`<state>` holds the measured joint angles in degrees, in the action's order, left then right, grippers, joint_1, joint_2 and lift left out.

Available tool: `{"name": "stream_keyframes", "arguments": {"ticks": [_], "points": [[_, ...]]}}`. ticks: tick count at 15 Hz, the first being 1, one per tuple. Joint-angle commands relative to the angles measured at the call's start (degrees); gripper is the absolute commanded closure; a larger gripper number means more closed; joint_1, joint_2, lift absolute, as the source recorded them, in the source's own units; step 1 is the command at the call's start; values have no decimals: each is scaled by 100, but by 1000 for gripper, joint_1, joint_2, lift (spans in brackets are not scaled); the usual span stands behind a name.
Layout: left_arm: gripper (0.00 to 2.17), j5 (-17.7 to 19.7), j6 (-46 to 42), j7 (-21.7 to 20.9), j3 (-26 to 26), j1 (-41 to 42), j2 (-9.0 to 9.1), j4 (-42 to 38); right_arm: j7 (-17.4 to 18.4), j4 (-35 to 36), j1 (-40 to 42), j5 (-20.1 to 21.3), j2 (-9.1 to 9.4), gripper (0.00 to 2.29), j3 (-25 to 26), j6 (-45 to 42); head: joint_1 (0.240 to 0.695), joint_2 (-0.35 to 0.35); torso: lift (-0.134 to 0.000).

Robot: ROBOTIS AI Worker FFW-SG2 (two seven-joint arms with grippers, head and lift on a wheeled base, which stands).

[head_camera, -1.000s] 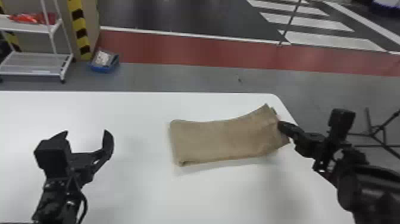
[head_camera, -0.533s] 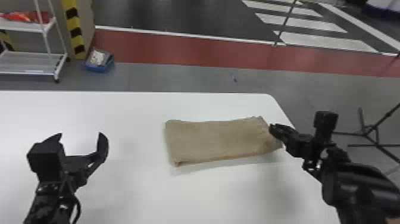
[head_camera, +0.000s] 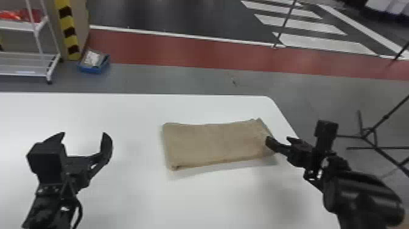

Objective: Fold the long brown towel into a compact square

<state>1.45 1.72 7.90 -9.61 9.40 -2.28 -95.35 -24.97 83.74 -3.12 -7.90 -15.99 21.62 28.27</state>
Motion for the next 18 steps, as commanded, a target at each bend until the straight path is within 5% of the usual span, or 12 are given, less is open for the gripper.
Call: {"name": "stream_keyframes", "arguments": {"ticks": [1, 7, 15, 16, 18], "points": [[33, -22, 0, 10, -85, 0, 0, -28, -17, -95, -57, -10, 8, 90, -17, 87, 695, -282, -118], [33, -22, 53, 18, -243, 88, 0, -353, 10, 986, 268, -62, 368, 130, -96, -71, 695, -270, -118], [46, -40, 70, 1, -1377, 97, 35, -371, 106, 1909, 954, -247, 579, 174, -114, -177, 695, -314, -118], [46, -49, 53, 10, -1421, 88, 44, -309, 45, 1909, 980, -326, 579, 414, -131, -177, 695, -346, -118], [46, -57, 18, 80, -1464, 62, 44, -239, -421, 1900, 989, -282, 570, 1534, -219, -36, 695, -350, -118]]}}
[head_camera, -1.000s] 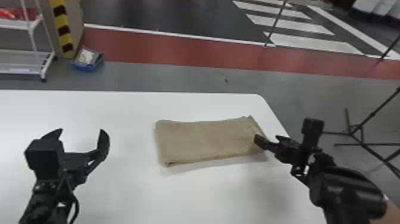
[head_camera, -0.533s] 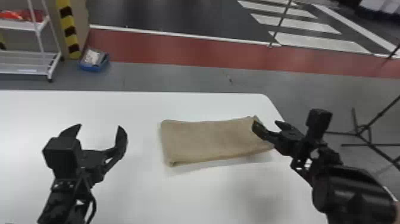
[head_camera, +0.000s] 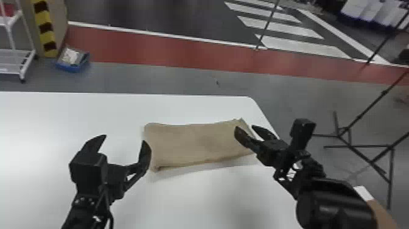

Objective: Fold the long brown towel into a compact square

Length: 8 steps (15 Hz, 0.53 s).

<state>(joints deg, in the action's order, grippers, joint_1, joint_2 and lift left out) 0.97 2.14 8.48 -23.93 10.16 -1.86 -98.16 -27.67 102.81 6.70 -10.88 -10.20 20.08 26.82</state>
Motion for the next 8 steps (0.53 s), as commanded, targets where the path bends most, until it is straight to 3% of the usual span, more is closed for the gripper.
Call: {"name": "stream_keyframes", "arguments": {"ticks": [1, 2, 8], "points": [[46, -9, -42, 66, -15, -14, -16, 34, -371, -33, -28, 42, -17, 1693, -154, 144, 695, -350, -118], [39, -26, -59, 145, -6, -14, -34, 8, -591, -147, -116, 95, -25, 1804, -321, 302, 695, -347, -118], [39, -79, -59, 172, 346, -5, -43, -54, -600, -710, -345, 455, 62, 1828, -1569, 337, 695, -229, -118]]}}
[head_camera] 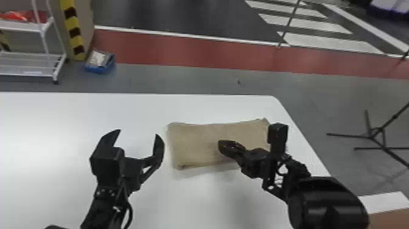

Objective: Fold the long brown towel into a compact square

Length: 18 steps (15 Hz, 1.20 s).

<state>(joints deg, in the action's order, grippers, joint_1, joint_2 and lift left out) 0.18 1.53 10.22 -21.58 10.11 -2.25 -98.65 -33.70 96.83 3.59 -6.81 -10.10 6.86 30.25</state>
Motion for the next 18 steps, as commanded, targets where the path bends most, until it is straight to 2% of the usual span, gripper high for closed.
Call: {"name": "stream_keyframes", "arguments": {"ticks": [1, 3, 8, 11, 15, 18], "points": [[39, 0, 1, -2, 189, 9, -4, -14, 12, -138, -33, 48, 148, 1828, -308, -6, 695, -205, -118], [39, 0, 1, -11, 321, 27, -13, -41, 135, -164, -33, 74, 236, 1828, -396, 47, 695, -143, -118], [39, 53, 1, -81, 655, 88, -21, -190, 223, -208, -156, 92, 350, 1828, -651, 328, 695, -75, -118], [39, 61, 1, -90, 681, 79, -30, -181, 302, -208, -236, 92, 500, 1828, -923, 574, 695, -43, -118], [39, 61, 1, -99, 734, 132, -39, -190, 742, -199, -455, 136, 702, 1828, -1565, 697, 695, 9, -118], [39, 61, 1, -116, 725, 141, -100, -199, 935, -208, -543, 153, 869, 1828, -1776, 803, 695, 66, -118]]}}
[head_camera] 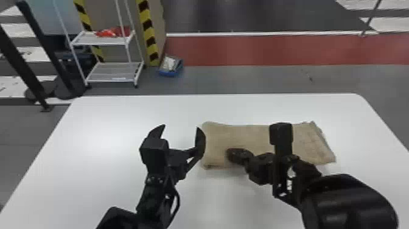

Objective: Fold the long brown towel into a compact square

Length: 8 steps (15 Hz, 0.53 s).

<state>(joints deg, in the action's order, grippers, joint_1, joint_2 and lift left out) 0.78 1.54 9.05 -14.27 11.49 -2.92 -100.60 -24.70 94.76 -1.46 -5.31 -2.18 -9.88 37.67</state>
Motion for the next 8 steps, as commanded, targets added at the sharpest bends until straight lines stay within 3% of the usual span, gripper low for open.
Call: {"name": "stream_keyframes", "arguments": {"ticks": [1, 5, 8], "points": [[39, 10, 0, 9, -6, 3, -59, -30, 140, 8, -39, -5, 112, 1828, -190, 61, 695, 75, -118], [39, 37, -18, 0, 82, 20, -68, -30, 290, 596, 225, -58, 86, 1821, -14, -9, 695, 105, -118], [39, 37, -35, 0, 47, 3, -68, -30, 264, 1343, 576, -58, -28, 1723, 575, 61, 695, 92, -118]]}}
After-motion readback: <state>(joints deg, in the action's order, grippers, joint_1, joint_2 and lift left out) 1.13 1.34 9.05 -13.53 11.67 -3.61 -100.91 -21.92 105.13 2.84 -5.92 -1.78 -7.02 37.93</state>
